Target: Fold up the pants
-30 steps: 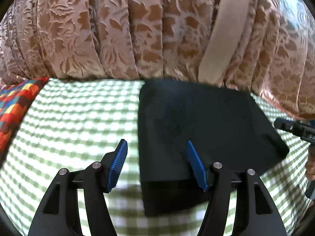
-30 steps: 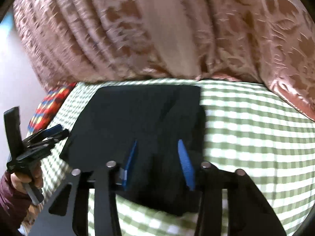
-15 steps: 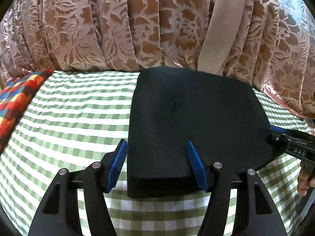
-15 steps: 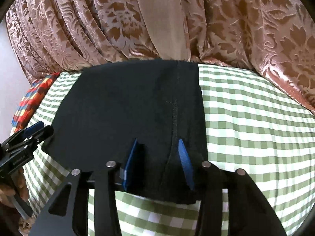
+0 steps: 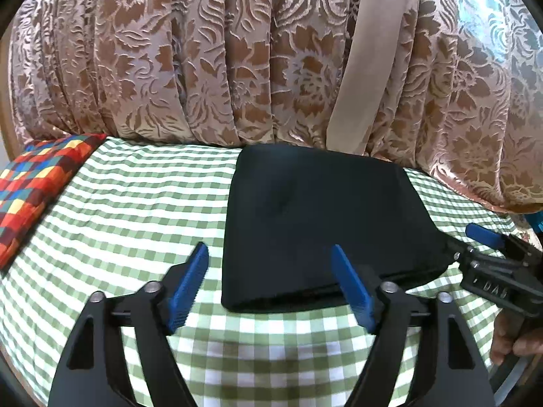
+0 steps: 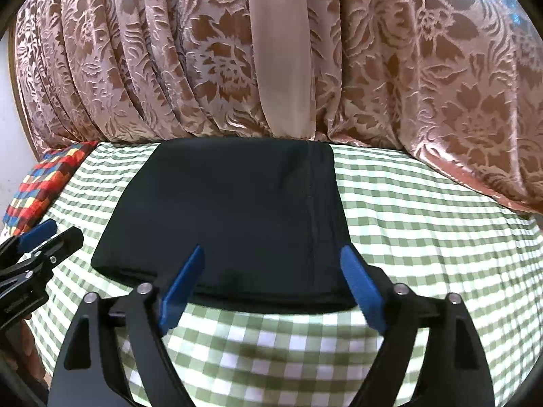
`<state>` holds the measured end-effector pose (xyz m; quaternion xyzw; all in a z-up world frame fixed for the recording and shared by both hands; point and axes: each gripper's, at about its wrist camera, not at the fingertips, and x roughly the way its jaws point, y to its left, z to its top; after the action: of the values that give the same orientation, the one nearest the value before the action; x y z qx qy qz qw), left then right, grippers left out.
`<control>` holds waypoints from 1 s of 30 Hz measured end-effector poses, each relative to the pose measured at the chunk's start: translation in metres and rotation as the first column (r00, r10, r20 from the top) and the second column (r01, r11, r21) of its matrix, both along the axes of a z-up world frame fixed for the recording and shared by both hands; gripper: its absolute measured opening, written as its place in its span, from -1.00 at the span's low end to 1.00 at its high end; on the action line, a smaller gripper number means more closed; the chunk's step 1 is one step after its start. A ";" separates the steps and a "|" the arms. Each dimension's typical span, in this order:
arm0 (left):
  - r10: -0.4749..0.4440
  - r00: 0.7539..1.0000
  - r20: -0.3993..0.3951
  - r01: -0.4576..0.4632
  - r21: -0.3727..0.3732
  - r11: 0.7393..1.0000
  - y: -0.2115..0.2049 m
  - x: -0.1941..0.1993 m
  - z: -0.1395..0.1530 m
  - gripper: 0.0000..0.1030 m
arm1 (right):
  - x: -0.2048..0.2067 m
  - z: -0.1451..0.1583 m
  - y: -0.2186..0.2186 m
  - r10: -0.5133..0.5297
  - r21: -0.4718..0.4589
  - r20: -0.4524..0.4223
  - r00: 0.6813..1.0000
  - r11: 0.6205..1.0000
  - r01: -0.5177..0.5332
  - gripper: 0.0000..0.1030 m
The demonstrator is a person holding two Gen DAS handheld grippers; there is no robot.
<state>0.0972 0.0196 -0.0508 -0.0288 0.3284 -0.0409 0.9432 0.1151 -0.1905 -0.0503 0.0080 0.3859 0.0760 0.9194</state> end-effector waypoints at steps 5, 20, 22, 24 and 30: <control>0.005 1.000 0.007 -0.005 0.002 1.000 0.003 -0.020 0.000 0.58 | -0.023 0.003 0.013 -0.025 -0.012 0.021 0.999 1.000 0.026 0.81; 0.020 1.000 -0.007 -0.020 0.015 1.000 0.003 -0.055 -0.008 0.82 | -0.058 0.015 0.032 -0.017 -0.060 0.106 0.994 0.998 0.023 0.95; 0.019 1.000 -0.012 -0.019 0.008 1.000 0.003 -0.055 -0.008 0.83 | -0.059 0.016 0.031 -0.018 -0.054 0.106 0.994 0.998 0.024 0.95; 0.023 1.000 -0.011 -0.023 0.008 1.000 0.004 -0.055 -0.008 0.89 | -0.061 0.017 0.033 -0.018 -0.072 0.123 0.992 0.997 0.027 0.95; 0.042 0.999 -0.014 -0.041 0.039 0.998 0.001 -0.056 -0.008 0.92 | -0.061 0.013 0.031 -0.023 -0.070 0.119 0.993 0.997 0.031 0.95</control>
<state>0.0408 0.0205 -0.0592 -0.0176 0.3356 -0.0147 0.9417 0.0537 -0.1598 -0.0375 -0.0241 0.3333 0.0500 0.9412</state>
